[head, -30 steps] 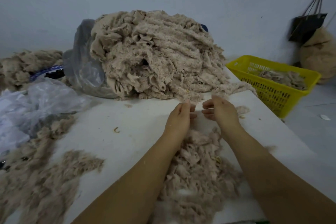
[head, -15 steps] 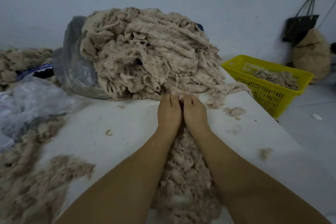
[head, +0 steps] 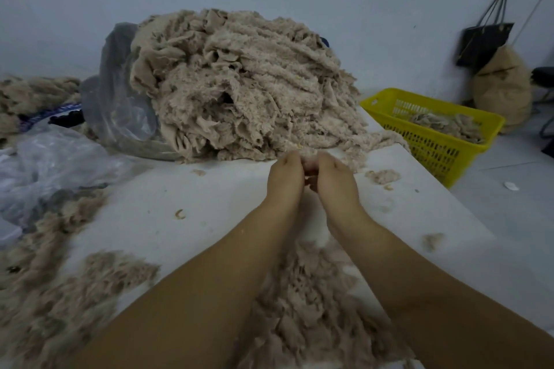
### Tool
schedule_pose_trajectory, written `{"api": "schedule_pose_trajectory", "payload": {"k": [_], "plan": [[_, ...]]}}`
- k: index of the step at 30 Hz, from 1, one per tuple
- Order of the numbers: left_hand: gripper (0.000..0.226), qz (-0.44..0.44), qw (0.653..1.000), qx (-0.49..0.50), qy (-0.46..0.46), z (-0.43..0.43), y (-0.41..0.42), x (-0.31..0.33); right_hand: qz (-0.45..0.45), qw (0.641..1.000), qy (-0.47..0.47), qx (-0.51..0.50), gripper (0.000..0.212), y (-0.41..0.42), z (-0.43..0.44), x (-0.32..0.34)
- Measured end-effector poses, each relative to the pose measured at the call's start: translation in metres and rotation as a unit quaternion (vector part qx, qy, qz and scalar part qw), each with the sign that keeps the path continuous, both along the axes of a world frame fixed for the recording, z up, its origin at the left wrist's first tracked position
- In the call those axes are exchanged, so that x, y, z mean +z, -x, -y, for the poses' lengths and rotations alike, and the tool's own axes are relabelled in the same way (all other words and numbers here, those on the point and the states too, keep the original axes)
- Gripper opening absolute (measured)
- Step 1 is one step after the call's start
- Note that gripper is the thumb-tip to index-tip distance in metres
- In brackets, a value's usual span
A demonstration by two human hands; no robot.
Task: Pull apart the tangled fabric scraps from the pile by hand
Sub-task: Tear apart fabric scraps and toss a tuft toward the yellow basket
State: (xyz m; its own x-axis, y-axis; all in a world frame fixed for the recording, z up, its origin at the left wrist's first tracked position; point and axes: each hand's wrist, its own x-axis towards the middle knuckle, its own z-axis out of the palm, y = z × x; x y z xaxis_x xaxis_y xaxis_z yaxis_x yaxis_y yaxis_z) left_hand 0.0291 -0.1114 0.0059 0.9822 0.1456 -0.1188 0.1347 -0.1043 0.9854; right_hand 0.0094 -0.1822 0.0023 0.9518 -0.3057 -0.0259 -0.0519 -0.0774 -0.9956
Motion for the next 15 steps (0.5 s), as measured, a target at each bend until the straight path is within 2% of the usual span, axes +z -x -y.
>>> {"api": "schedule_pose_trajectory", "payload": {"k": [6, 9, 11, 13, 15], "plan": [[0.037, 0.051, 0.994, 0.081, -0.052, 0.025, -0.005, -0.01, 0.013, 0.997, 0.019, -0.077, 0.039, -0.028, 0.002, -0.006], [0.033, 0.072, 0.991, 0.108, 0.022, 0.022, 0.011, -0.017, 0.041, 0.992, -0.014, -0.117, 0.04, -0.012, -0.004, -0.017], [0.029, 0.055, 0.99, 0.116, 0.065, 0.017, 0.022, -0.017, 0.038, 0.989, -0.065, -0.128, 0.042, 0.003, -0.011, -0.02], [0.026, 0.028, 0.984, 0.126, 0.12, 0.007, 0.037, -0.018, 0.008, 0.989, -0.102, -0.105, 0.044, 0.016, -0.022, -0.023], [0.023, 0.009, 0.976, 0.136, 0.172, -0.004, 0.051, -0.018, -0.027, 0.99, -0.135, -0.038, 0.044, 0.025, -0.035, -0.025]]}}
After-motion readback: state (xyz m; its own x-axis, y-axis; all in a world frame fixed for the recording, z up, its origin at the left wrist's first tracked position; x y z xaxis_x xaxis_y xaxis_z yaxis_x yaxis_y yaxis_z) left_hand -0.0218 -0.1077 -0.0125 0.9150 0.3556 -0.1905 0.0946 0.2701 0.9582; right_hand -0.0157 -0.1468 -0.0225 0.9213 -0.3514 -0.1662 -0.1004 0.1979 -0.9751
